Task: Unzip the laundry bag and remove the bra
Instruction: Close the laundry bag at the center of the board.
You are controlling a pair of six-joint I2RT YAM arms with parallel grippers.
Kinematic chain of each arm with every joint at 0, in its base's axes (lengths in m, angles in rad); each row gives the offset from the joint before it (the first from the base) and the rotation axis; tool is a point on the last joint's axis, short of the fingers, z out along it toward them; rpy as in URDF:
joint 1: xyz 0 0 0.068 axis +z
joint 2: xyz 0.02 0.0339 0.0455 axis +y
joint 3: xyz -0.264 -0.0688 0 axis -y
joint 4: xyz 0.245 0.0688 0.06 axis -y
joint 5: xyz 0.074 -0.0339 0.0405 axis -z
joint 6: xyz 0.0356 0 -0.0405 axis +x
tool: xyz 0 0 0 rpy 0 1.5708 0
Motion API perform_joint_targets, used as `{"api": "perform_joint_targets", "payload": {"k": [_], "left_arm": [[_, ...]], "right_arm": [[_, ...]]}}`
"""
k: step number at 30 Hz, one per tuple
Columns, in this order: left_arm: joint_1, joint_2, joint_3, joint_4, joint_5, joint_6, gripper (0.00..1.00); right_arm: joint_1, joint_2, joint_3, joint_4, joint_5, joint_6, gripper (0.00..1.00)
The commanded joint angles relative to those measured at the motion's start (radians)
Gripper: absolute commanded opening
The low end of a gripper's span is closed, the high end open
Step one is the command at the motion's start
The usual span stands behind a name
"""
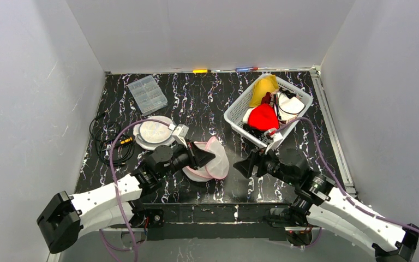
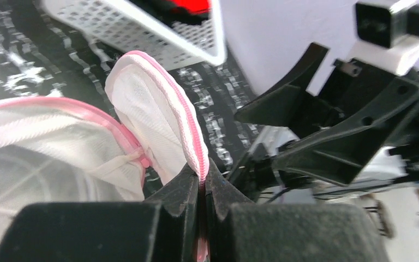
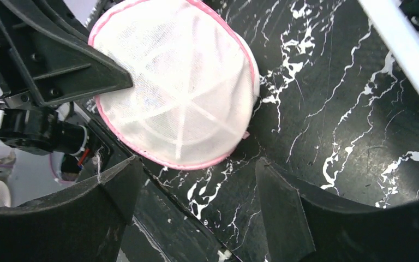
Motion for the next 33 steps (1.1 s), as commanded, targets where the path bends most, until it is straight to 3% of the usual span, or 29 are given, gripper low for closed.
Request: {"api": "perform_joint_targets", "payload": {"k": [1,9,20,25,33], "left_arm": [[0.016,0.040,0.037,0.250,0.159,-0.176,0.00],[0.006,0.151,0.040,0.403,0.169,-0.293,0.00],[0.046,0.226,-0.001,0.266,0.114,-0.156,0.01],[0.061,0.219,0.025,0.137,0.090,-0.077,0.11],[0.065,0.198,0.039,-0.027,0.045,-0.018,0.46]], "right_arm": [[-0.003,-0.109,0.026,0.013,0.057,-0.022,0.84],[-0.003,-0.217,0.109,-0.126,0.097,-0.080,0.86],[-0.004,-0.219,0.076,-0.133,0.061,-0.063,0.87],[-0.002,-0.208,0.069,-0.128,0.054,-0.060,0.87],[-0.003,-0.198,0.058,-0.118,0.047,-0.052,0.87]]}}
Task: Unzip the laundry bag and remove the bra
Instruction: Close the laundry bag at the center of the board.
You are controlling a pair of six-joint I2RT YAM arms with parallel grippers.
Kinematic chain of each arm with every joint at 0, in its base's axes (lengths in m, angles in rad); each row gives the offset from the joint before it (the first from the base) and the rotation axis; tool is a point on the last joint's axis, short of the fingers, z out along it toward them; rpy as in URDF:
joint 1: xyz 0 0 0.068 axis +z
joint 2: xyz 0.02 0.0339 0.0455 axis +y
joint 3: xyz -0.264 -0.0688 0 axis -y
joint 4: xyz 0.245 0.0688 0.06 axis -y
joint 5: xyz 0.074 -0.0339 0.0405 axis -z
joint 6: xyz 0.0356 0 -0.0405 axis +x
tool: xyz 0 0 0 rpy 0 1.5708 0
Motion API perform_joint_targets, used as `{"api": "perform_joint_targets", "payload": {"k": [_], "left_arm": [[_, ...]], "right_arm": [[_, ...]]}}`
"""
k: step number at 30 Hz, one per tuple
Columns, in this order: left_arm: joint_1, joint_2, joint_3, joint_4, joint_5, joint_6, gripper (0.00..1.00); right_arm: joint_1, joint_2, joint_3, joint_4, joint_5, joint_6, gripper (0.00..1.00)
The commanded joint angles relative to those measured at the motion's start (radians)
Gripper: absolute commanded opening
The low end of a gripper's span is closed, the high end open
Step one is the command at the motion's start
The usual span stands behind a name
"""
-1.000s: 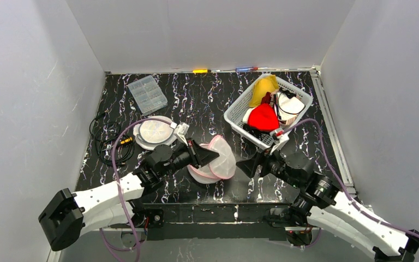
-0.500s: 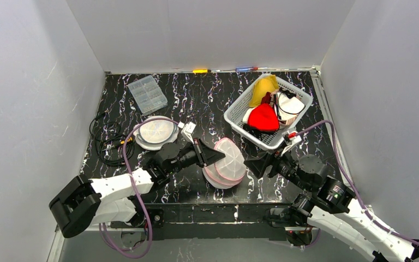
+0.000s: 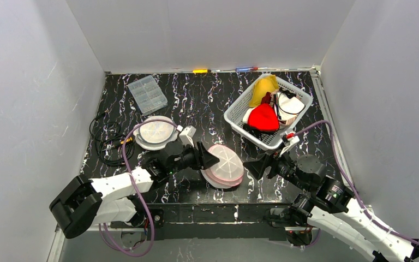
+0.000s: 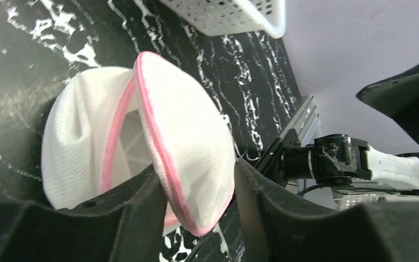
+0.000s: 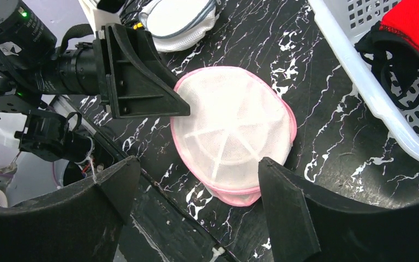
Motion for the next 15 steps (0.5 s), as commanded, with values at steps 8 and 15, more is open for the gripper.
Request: {"api": "perform_joint_targets", "payload": {"k": [8,15], "left_arm": [[0.006,-0.222,0.092,-0.491,-0.156,0.147,0.64],[0.002,-0.354,0.201,-0.792,-0.230,0.237,0.69]], "right_arm": [[-0.003,0.046,-0.014,0.040,-0.019,0.003,0.87],[-0.003,0.110,-0.007,0.082,-0.053,0.001,0.86]]}}
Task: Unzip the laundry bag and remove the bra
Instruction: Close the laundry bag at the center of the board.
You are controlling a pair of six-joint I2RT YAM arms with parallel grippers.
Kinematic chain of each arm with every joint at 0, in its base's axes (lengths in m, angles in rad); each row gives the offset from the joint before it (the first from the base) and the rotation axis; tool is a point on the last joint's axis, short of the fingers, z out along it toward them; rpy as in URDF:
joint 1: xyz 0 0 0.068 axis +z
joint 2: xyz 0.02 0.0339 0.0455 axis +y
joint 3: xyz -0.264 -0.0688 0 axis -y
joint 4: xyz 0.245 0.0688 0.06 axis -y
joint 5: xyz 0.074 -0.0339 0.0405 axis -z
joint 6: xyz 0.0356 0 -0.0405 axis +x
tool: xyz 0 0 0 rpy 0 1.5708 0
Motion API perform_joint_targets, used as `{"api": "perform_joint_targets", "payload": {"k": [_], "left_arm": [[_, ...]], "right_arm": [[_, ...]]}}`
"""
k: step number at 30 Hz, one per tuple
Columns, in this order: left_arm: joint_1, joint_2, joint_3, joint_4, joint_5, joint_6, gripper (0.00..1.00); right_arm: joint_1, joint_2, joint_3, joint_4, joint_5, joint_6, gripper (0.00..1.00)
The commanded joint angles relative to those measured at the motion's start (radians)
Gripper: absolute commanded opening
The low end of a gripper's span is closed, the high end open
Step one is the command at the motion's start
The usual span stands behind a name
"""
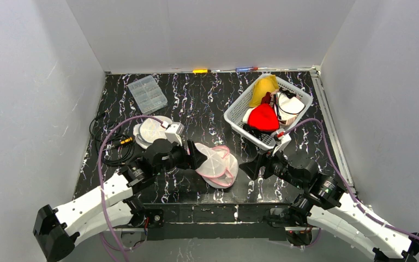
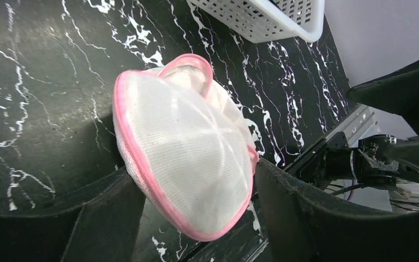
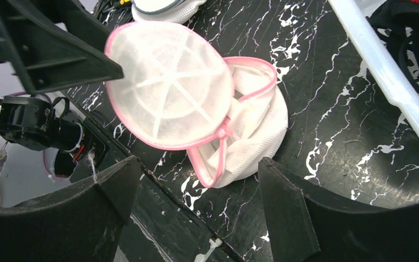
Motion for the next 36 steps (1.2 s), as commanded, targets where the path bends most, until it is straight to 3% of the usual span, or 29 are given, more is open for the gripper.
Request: {"api": "perform_joint_targets", "payload": {"k": [1,4,10,13,17,22,24,25,30,36], "left_arm": [[0.002,-0.059,0.069,-0.224,-0.035,0.085,0.70],[0.001,-0.032,0.067,-0.201,0.011,0.084,0.68],[-0.017,0.112,0.022,0.006,0.153,0.034,0.46],[-0.046,0.182,0.035,0.068,0.169,0.014,0.44],[-0.089,0.251,0.091,0.052,0.116,0.048,0.55],[-0.115,0.240,0.141,-0.098,-0.047,0.091,0.70],[-0.122,0.235,0.173,-0.190,-0.117,0.118,0.94],[-0.128,0.235,0.188,-0.233,-0.150,0.133,0.98],[-0.137,0.254,0.243,-0.361,-0.238,0.180,0.99],[-0.146,0.294,0.265,-0.317,-0.139,0.193,0.98]], "right_arm": [[-0.004,0.045,0.008,0.084,-0.038,-0.006,0.86],[-0.004,0.063,0.008,0.108,-0.041,-0.006,0.86],[-0.003,0.084,0.004,0.128,-0.050,0.004,0.85],[-0.003,0.079,-0.001,0.126,-0.047,0.005,0.84],[-0.003,0.085,-0.012,0.126,-0.039,0.008,0.84],[-0.004,0.147,-0.008,0.142,-0.049,0.025,0.82],[-0.003,0.161,-0.006,0.146,-0.039,0.026,0.82],[-0.004,0.168,-0.003,0.147,-0.037,0.024,0.82],[-0.004,0.205,0.004,0.151,-0.044,0.021,0.82],[-0.001,0.260,0.003,0.233,-0.079,0.054,0.74]]}}
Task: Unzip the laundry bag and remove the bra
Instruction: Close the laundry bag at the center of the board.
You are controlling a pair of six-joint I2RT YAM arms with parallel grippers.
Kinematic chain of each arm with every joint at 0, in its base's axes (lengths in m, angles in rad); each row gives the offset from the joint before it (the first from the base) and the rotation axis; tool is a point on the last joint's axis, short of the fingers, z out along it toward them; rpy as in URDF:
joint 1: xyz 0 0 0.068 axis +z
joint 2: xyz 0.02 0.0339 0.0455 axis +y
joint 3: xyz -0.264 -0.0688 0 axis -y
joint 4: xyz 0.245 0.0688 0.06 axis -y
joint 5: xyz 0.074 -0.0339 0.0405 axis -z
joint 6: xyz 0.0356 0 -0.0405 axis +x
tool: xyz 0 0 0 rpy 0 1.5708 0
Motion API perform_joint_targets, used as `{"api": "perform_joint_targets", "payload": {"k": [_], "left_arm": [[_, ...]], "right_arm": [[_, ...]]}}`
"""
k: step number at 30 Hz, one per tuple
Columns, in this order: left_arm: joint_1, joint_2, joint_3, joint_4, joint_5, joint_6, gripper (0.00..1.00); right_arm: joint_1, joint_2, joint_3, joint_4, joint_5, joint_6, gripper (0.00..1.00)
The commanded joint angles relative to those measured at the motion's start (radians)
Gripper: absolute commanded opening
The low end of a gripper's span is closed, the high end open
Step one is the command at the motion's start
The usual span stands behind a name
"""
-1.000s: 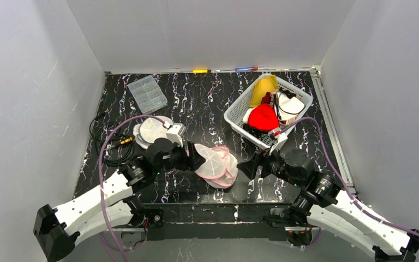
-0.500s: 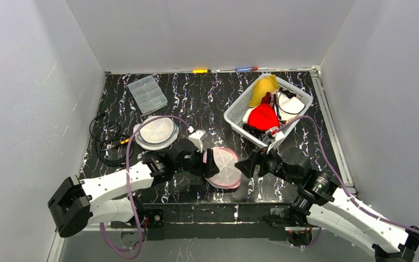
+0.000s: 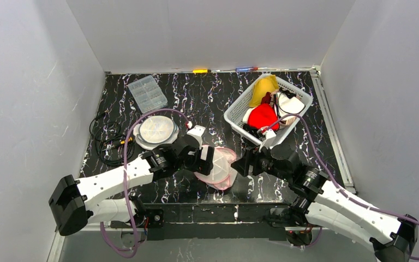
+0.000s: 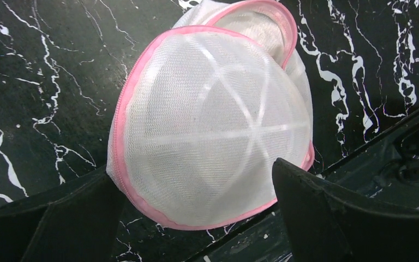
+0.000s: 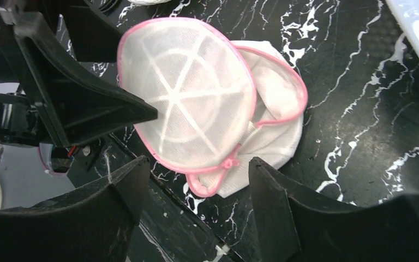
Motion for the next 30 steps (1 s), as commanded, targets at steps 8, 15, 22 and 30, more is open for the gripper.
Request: {"api": "perform_joint_targets", "payload": {"k": [8,15,22,30], "left_arm": [[-0.036,0.072,0.017,0.108,0.129,-0.002,0.94],[-0.041,0.122,0.027,0.149,0.141,-0.006,0.95],[-0.043,0.137,0.024,0.149,0.120,-0.003,0.98],[-0.043,0.106,0.011,0.099,0.079,0.005,0.98]], "right_arm": [[0.014,0.225,0.039,0.126,0.066,0.043,0.65],[0.060,0.366,0.034,0.088,0.146,0.053,0.61],[0.062,0.459,0.028,0.016,0.304,0.089,0.55],[0.062,0.533,0.020,0.033,0.341,0.092,0.56]]}}
